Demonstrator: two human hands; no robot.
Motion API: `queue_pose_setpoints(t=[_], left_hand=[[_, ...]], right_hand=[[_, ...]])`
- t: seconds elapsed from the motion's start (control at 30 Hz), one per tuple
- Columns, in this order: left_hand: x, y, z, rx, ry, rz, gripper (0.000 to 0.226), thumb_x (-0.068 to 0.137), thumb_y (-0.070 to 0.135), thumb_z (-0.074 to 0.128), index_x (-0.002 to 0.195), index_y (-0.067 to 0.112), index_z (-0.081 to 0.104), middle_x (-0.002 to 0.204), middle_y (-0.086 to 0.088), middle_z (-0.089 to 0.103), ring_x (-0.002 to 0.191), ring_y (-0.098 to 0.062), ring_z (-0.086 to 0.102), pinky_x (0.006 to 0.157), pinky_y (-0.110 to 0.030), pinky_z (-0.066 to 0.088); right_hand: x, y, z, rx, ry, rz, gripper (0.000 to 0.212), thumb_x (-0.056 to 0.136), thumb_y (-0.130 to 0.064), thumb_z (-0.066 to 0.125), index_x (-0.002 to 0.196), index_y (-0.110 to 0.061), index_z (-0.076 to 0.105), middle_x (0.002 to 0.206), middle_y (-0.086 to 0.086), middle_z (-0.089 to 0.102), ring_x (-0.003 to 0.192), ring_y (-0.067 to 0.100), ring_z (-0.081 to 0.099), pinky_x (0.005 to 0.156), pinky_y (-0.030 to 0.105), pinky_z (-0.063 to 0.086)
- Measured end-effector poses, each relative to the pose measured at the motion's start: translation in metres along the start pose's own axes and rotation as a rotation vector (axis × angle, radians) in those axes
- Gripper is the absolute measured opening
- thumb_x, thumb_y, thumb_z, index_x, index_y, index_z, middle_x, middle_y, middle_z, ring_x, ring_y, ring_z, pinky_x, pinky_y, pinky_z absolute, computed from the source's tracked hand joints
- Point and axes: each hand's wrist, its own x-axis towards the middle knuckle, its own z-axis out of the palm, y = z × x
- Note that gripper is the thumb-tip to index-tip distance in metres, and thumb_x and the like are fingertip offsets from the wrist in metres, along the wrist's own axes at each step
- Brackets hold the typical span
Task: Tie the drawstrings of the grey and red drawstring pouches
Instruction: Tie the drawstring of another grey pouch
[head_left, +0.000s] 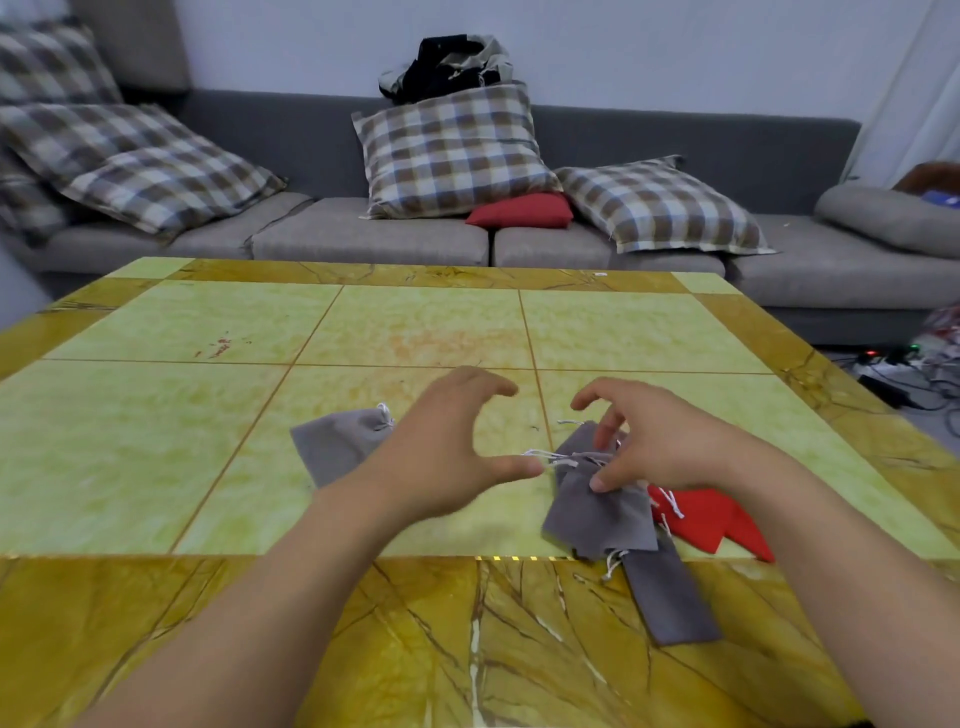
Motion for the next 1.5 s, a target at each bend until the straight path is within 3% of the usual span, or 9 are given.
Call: queue_pose_setpoints(t=[0.13,0.27,0.43,0.63,0.93,1.17,1.33,1.4,1.5], left_hand=[[0.001,0.014,0.006,-0.269,-0.043,0.022,0.054,0.081,0.045,0.074,0.129,0.03,0.056,0.128,0.014,0.055,0.111,-0.003,0.055,0.09,-0.021,0.049],[0.002,0.011,-0.006,-0.438,-0.086,0.02,0.012,0.091,0.03,0.067,0.094,0.021,0.074,0.082,-0.004,0.071,0.069,-0.009,0.06,0.063,-0.029,0.048],[0.005,0.009,-0.01,-0.555,-0.016,-0.03,0.029,0.1,0.03,0.053,0.092,0.011,0.074,0.079,-0.011,0.069,0.066,-0.013,0.056,0.061,-0.033,0.046],[0.003,0.011,-0.016,-0.655,-0.004,-0.238,0.046,0.103,0.036,0.04,0.069,0.01,0.054,0.051,-0.001,0.053,0.046,-0.015,0.05,0.047,-0.029,0.043],[0.014,0.005,-0.037,-1.227,0.235,-0.405,0.041,0.101,0.03,0.05,0.061,0.018,0.048,0.061,0.005,0.055,0.054,-0.005,0.044,0.05,-0.017,0.041],[0.007,-0.002,-0.045,-0.709,0.059,-0.276,0.051,0.101,0.046,0.04,0.068,0.012,0.062,0.087,0.002,0.073,0.07,-0.01,0.052,0.059,-0.025,0.04],[0.003,-0.056,-0.057,0.244,0.029,-0.387,0.087,0.062,0.084,0.058,0.125,0.024,0.056,0.126,0.002,0.056,0.121,-0.023,0.048,0.094,-0.038,0.044],[-0.001,-0.079,-0.058,0.47,-0.205,-0.503,0.093,0.056,0.069,0.077,0.133,0.026,0.046,0.133,0.002,0.05,0.124,-0.027,0.043,0.097,-0.04,0.044],[-0.002,-0.099,-0.058,0.434,-0.223,-0.525,0.034,0.073,0.029,0.075,0.103,0.022,0.062,0.102,0.0,0.062,0.09,-0.021,0.057,0.066,-0.029,0.044]], right_hand=[[-0.015,-0.028,-0.011,0.42,0.119,-0.274,0.064,0.068,0.002,0.086,0.118,-0.03,0.061,0.098,0.004,0.063,0.067,0.018,0.066,0.066,0.03,0.058],[-0.009,-0.037,0.0,0.577,0.142,-0.384,0.051,0.072,0.007,0.082,0.114,-0.019,0.066,0.099,0.008,0.064,0.071,0.016,0.063,0.07,0.033,0.057],[-0.003,-0.03,0.006,0.568,0.057,-0.219,0.009,0.088,-0.013,0.071,0.09,-0.005,0.071,0.073,0.006,0.066,0.06,0.014,0.059,0.058,0.028,0.053],[-0.003,-0.03,0.002,0.784,0.09,-0.16,0.043,0.097,-0.031,0.056,0.082,0.008,0.059,0.065,0.011,0.047,0.057,0.019,0.041,0.048,0.021,0.036],[0.0,-0.039,-0.004,1.453,0.158,-0.104,0.035,0.089,-0.023,0.062,0.058,-0.011,0.053,0.07,0.0,0.055,0.061,0.01,0.049,0.05,0.019,0.039],[-0.004,-0.046,0.005,1.799,-0.033,-0.091,0.041,0.096,-0.032,0.053,0.058,-0.016,0.047,0.106,0.001,0.072,0.07,0.012,0.06,0.053,0.019,0.045],[0.001,-0.051,0.014,1.702,-0.01,-0.017,0.039,0.099,-0.035,0.05,0.066,-0.014,0.046,0.1,0.007,0.076,0.077,0.014,0.068,0.076,0.028,0.057],[0.003,-0.048,0.018,1.633,-0.007,0.013,0.04,0.1,-0.035,0.05,0.066,-0.015,0.044,0.104,0.008,0.076,0.074,0.016,0.067,0.076,0.031,0.054],[0.005,-0.045,0.021,1.583,-0.006,0.032,0.041,0.1,-0.035,0.05,0.065,-0.015,0.044,0.103,0.008,0.075,0.07,0.016,0.065,0.07,0.031,0.051]])
